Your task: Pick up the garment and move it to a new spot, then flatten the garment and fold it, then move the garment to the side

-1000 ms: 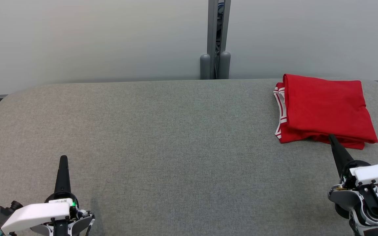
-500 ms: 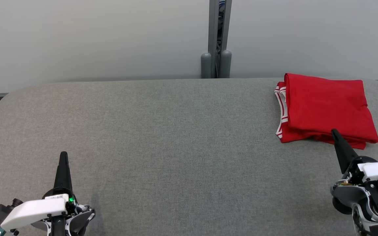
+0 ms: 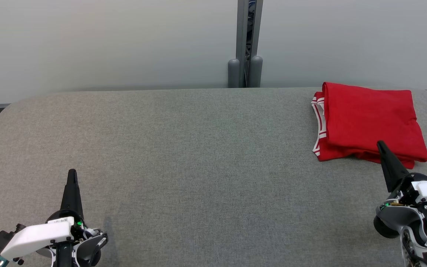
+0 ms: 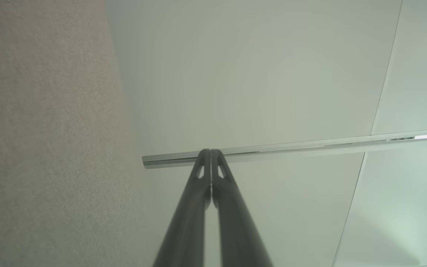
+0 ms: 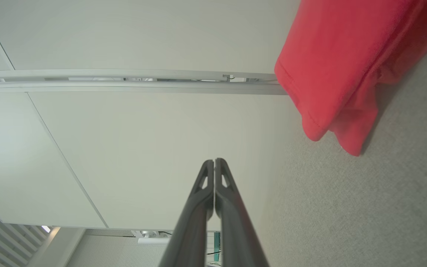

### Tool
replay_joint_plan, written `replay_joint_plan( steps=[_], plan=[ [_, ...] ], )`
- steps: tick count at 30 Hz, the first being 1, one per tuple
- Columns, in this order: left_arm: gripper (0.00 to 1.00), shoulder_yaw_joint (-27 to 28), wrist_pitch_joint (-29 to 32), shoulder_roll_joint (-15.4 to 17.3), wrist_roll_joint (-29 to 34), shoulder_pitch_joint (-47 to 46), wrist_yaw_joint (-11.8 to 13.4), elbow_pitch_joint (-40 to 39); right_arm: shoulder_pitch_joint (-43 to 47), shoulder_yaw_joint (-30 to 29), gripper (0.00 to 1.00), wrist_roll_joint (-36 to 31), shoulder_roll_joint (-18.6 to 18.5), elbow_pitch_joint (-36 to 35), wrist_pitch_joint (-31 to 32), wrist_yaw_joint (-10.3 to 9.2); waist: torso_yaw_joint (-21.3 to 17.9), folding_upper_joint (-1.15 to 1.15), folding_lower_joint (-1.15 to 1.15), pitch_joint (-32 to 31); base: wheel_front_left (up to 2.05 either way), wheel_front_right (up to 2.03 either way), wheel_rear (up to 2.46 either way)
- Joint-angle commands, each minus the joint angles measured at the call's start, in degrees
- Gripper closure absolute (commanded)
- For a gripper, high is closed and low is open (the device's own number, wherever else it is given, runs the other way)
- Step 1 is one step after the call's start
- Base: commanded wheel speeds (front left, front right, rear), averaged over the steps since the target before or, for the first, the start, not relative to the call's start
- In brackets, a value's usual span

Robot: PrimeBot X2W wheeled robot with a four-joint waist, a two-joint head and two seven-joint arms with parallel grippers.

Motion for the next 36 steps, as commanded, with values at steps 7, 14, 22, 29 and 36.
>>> replay_joint_plan(
  steps=[7, 14, 22, 29, 36],
  plan=[
    [1.0, 0.0, 0.2, 0.3, -0.1, -0.9, -0.3, 0.0, -0.4, -0.1, 1.0, 0.1, -0.4, -0.2, 0.1, 0.01, 0.0, 0.0, 0.0, 0.0, 0.0, 0.0, 0.0],
    [1.0, 0.0, 0.2, 0.3, -0.1, -0.9, -0.3, 0.0, -0.4, -0.1, 1.0, 0.1, -0.4, -0.2, 0.1, 0.01, 0.0, 0.0, 0.0, 0.0, 0.0, 0.0, 0.0],
    [1.0, 0.0, 0.2, 0.3, -0.1, -0.9, -0.3, 0.0, -0.4, -0.1, 1.0, 0.1, -0.4, -0.2, 0.1, 0.02, 0.0, 0.0, 0.0, 0.0, 0.0, 0.0, 0.0],
    [1.0, 0.0, 0.2, 0.3, -0.1, -0.9, -0.3, 0.0, -0.3, -0.1, 1.0, 0.1, -0.4, -0.2, 0.1, 0.02, 0.0, 0.0, 0.0, 0.0, 0.0, 0.0, 0.0],
    [1.0, 0.0, 0.2, 0.3, -0.1, -0.9, -0.3, 0.0, -0.3, -0.1, 1.0, 0.1, -0.4, -0.2, 0.1, 0.01, 0.0, 0.0, 0.0, 0.0, 0.0, 0.0, 0.0]
  ],
)
